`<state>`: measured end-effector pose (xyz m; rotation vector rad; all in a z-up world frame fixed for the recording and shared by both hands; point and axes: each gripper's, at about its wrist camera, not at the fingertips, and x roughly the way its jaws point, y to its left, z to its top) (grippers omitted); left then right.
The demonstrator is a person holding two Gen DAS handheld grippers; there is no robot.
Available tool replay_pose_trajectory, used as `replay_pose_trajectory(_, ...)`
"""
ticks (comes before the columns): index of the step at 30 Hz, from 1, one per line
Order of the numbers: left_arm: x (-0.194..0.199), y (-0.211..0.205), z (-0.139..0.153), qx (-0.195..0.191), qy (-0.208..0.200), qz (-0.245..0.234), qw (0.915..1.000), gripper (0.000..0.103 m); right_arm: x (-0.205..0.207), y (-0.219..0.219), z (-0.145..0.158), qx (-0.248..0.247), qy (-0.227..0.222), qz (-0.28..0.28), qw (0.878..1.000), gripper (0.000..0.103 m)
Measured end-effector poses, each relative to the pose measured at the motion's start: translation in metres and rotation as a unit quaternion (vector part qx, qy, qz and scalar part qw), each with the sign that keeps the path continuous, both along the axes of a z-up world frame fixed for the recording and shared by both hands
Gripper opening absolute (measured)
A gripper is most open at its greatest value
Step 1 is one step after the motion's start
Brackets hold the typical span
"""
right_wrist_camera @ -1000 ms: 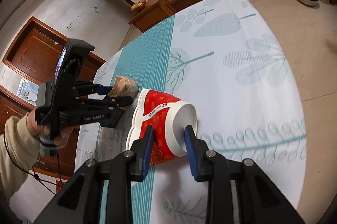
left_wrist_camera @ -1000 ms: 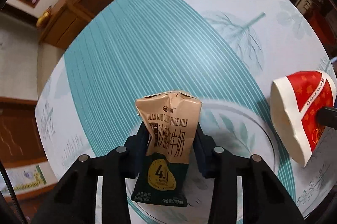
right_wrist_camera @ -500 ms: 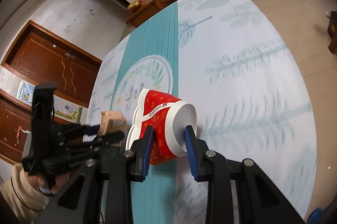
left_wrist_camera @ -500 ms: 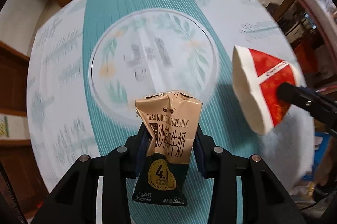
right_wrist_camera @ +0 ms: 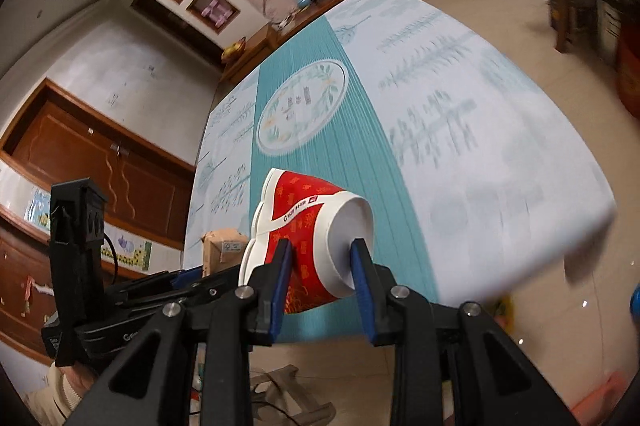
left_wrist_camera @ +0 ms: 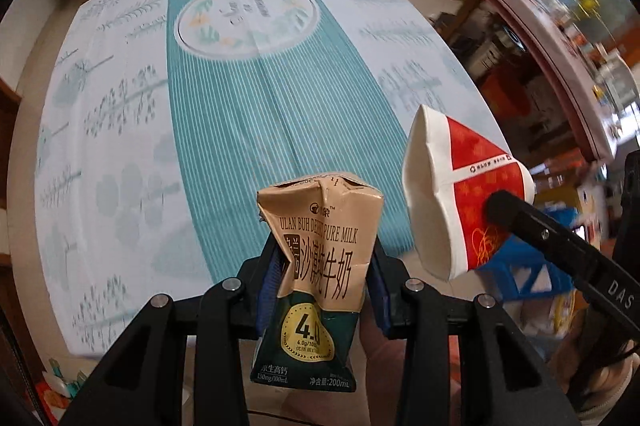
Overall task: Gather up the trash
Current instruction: 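Carry the red cup and milk carton over the bin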
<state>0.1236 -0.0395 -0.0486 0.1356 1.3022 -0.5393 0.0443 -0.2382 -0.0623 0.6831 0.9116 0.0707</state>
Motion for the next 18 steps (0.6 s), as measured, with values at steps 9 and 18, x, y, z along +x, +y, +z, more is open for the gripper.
replay_pose_trajectory(9,-0.077,0.015,-0.017,-0.003,0.028,-0.028,0.9992,0.038,-0.085,0.036,-0.018,0.007,0.06,-0.011,0.998,0.03)
replay_pose_trajectory(18,-0.123,-0.001,-0.084,-0.003,0.053,-0.017,0.9984,0.038,-0.117,0.023,-0.093,0.016,0.136,-0.008,0.99,0.03)
